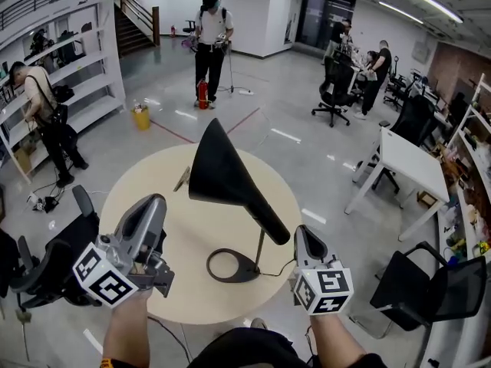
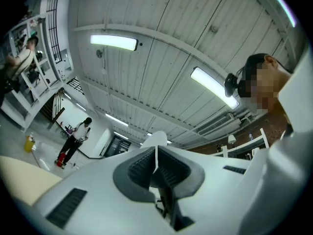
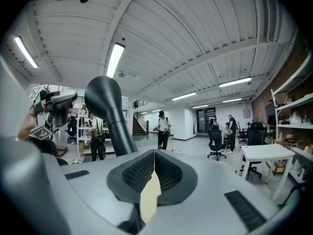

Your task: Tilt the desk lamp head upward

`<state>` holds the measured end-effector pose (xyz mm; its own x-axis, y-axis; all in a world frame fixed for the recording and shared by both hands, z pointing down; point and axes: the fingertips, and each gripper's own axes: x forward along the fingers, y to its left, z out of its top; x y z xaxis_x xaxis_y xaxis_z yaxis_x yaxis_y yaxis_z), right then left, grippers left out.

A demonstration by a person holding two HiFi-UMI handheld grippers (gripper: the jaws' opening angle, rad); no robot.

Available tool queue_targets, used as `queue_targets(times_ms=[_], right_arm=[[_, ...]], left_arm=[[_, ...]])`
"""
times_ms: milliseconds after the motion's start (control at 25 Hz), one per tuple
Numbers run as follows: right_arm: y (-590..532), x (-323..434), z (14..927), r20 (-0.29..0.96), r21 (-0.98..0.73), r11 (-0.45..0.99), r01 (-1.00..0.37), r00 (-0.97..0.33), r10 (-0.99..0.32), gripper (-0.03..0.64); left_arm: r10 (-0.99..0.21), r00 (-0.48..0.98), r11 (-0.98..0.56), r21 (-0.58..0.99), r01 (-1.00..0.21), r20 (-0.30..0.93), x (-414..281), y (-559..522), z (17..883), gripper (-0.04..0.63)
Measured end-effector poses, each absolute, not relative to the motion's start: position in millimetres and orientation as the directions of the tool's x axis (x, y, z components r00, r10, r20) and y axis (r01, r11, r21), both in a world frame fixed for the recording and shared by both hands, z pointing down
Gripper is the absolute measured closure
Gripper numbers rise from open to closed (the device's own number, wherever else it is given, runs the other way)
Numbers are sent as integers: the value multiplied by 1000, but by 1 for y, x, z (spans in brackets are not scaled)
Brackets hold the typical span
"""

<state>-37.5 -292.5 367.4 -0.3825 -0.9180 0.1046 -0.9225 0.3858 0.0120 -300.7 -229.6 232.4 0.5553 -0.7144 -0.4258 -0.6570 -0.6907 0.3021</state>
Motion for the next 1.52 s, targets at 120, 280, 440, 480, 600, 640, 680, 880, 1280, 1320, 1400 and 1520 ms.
queue_targets(times_ms=[120, 280, 440, 480, 600, 640, 680, 880, 1280, 1320, 1400, 1520], right_arm=[[-267, -43, 383, 123, 9, 381, -925, -377, -918, 600], [-232, -60, 409, 174, 2, 387, -922, -381, -908, 600], [-207, -79, 443, 251, -3, 409, -912, -397, -883, 600], [-201, -82, 449, 267, -4, 415, -910, -401, -877, 600], [-183, -88, 459, 294, -9, 429, -903, -413, -862, 600], [-178, -90, 461, 299, -11, 435, -900, -418, -858, 600], [-174, -91, 463, 304, -12, 441, -897, -423, -853, 600], [-157, -91, 475, 309, -26, 469, -883, -454, -836, 600], [-123, -16, 464, 256, -45, 502, -864, -496, -830, 600], [-116, -3, 464, 252, -51, 506, -861, -502, -828, 600], [-101, 23, 467, 249, -66, 518, -853, -517, -819, 600], [-76, 66, 473, 252, -76, 542, -837, -542, -802, 600]], left_arm=[[-777, 549, -625, 285, -726, -307, -302, -218, 295, 535], [-816, 557, -577, 251, -777, -153, -283, -201, 370, 535], [-821, 567, -566, 235, -790, -70, -258, -189, 419, 535], [-817, 574, -570, 234, -788, -56, -251, -186, 426, 536], [-806, 591, -578, 237, -781, -22, -233, -172, 441, 537], [-806, 591, -577, 235, -782, -12, -229, -168, 445, 537], [-808, 589, -573, 233, -786, -3, -226, -164, 448, 537], [-839, 541, -524, 196, -829, 46, -218, -149, 458, 537], [-888, 448, -444, 61, -894, 101, -135, -109, 450, 537], [-891, 440, -435, 64, -898, 113, -121, -101, 454, 537], [-894, 428, -422, 75, -904, 133, -90, -82, 463, 537], [-895, 422, -415, 79, -906, 144, -38, -53, 474, 537]])
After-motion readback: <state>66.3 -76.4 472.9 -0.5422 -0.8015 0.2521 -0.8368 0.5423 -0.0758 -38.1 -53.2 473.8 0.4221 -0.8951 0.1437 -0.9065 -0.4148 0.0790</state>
